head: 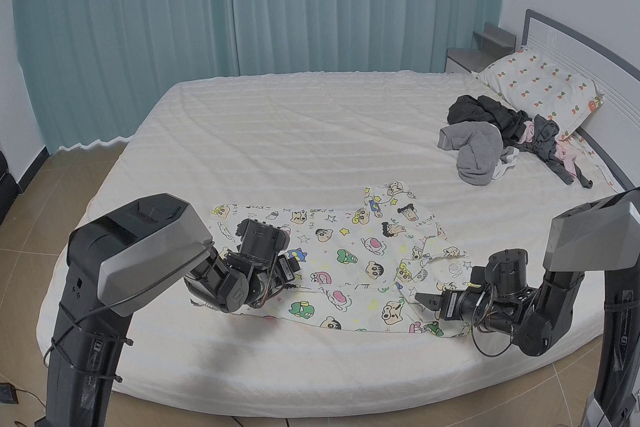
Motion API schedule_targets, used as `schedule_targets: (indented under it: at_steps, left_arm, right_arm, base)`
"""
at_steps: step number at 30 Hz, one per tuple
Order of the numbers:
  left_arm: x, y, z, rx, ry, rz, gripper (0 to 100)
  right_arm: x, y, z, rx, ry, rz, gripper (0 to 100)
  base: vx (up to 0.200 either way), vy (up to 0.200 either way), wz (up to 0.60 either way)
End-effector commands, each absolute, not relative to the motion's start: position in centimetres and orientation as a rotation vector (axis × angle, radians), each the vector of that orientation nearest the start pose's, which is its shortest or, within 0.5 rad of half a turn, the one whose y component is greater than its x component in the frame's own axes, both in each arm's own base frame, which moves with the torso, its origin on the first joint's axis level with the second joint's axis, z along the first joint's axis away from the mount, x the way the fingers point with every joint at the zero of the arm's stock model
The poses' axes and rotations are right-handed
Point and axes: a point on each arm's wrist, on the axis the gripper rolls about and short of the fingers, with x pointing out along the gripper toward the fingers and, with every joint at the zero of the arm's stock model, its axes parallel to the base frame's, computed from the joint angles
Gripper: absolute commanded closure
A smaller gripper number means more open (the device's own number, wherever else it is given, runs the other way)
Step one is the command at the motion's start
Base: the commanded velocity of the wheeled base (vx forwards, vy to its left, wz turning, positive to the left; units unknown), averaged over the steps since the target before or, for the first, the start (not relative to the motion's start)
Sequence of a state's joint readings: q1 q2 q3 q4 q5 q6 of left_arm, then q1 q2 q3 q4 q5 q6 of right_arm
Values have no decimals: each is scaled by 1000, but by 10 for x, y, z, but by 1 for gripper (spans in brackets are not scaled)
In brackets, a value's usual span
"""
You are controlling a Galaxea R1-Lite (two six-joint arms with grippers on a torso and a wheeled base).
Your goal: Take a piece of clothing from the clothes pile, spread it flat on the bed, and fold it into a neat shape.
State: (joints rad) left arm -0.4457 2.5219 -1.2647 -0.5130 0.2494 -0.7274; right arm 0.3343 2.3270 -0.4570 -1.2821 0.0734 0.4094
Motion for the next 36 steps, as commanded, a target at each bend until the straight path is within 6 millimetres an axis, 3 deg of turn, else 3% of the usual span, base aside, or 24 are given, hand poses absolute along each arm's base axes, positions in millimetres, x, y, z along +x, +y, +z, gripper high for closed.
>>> schedule_targets:
  at_steps: [1, 10, 17, 20, 21, 23, 24, 30, 36]
  left_arm:
    - [414, -178, -31, -468, 679, 89, 0]
    - [435, -156, -15, -532, 546, 110, 0]
    - [434, -128, 0, -549, 543, 156, 0]
    - [428, -105, 11, -558, 572, 118, 0]
    - [424, -78, 21, -558, 596, 69, 0]
    - [422, -74, 23, -559, 602, 62, 0]
    - [418, -59, 25, -561, 627, 28, 0]
    - [392, -20, 7, -463, 747, -105, 0]
    - [379, -11, -7, -431, 814, -226, 0]
  right_arm:
    - [294, 104, -28, 315, 660, 269, 0]
    - [294, 104, -29, 315, 662, 269, 0]
    - [293, 104, -29, 314, 663, 268, 0]
    - [292, 103, -29, 314, 665, 268, 0]
    - [292, 103, -29, 314, 667, 269, 0]
    - [292, 103, -29, 314, 666, 267, 0]
    - [292, 103, -29, 314, 667, 269, 0]
    - [293, 104, -29, 314, 666, 271, 0]
    - [292, 104, -29, 315, 666, 272, 0]
  base:
    - [0, 0, 0]
    - [0, 0, 0]
    - [0, 0, 0]
    - [0, 0, 0]
    - [0, 0, 0]
    - [0, 0, 0]
    - [0, 0, 0]
    - [0, 0, 0]
    - [0, 0, 0]
